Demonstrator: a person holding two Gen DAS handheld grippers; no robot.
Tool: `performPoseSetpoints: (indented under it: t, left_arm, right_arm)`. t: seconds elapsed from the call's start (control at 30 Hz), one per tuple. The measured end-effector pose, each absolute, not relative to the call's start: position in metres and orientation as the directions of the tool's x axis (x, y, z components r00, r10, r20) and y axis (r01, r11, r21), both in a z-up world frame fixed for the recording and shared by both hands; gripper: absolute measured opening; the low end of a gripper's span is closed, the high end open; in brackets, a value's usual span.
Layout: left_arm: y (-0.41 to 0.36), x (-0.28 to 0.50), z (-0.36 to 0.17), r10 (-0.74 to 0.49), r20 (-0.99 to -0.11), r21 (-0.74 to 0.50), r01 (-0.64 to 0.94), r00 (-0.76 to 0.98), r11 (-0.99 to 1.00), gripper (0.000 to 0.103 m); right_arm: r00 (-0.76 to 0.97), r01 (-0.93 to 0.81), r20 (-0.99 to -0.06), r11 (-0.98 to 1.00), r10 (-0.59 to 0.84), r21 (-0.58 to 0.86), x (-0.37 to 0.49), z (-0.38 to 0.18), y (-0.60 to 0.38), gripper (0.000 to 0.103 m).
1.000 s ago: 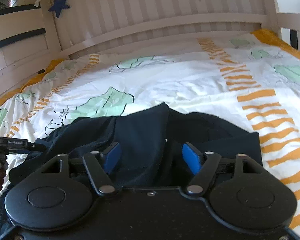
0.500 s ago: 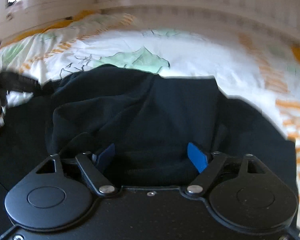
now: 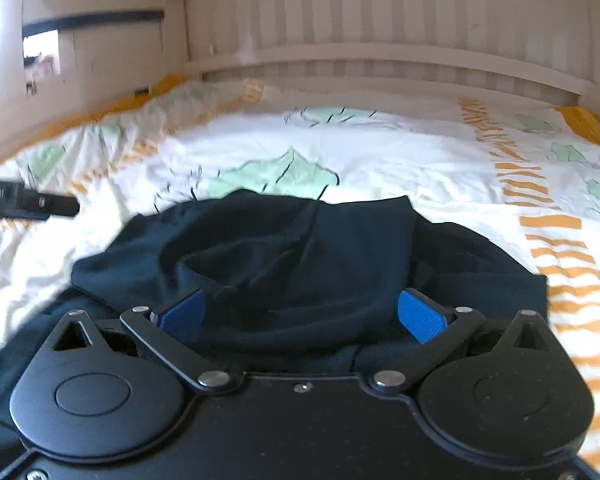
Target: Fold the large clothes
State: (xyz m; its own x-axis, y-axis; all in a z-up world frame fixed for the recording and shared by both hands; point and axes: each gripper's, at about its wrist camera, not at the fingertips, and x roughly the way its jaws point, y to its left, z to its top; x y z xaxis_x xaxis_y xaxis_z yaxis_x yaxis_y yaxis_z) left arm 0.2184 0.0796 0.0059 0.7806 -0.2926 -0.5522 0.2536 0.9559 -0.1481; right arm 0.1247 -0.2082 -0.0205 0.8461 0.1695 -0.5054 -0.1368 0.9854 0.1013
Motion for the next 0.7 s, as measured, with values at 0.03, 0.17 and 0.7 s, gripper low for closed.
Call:
performPoseSetpoints:
  t: [0.03, 0.17, 0.7]
  left_arm:
    - [0.079, 0.21, 0.008, -0.293, -0.552, -0.144, 0.257, 0.781, 0.956, 0.103]
    - [0.073, 0.18, 0.008, -0.29, -0.574, -0.115, 0.276, 0.766, 0.954, 0.103]
    - [0.084, 0.1, -0.031, -0.27, -0.674, -0.179, 0.203, 0.687, 0.963, 0.103]
  right_arm:
    - [0.849, -0.129, -0.501, 0.985, 0.168, 0.112, 0.116, -0.017, -0.209, 0.103]
    - [0.849, -0.096, -0.503, 0.984, 0.161, 0.152, 0.084, -0.01, -0.214, 0.103]
    - [0.752, 0.06, -0.647, 0.964, 0.126, 0.257, -0.014, -0.022, -0.226, 0.103]
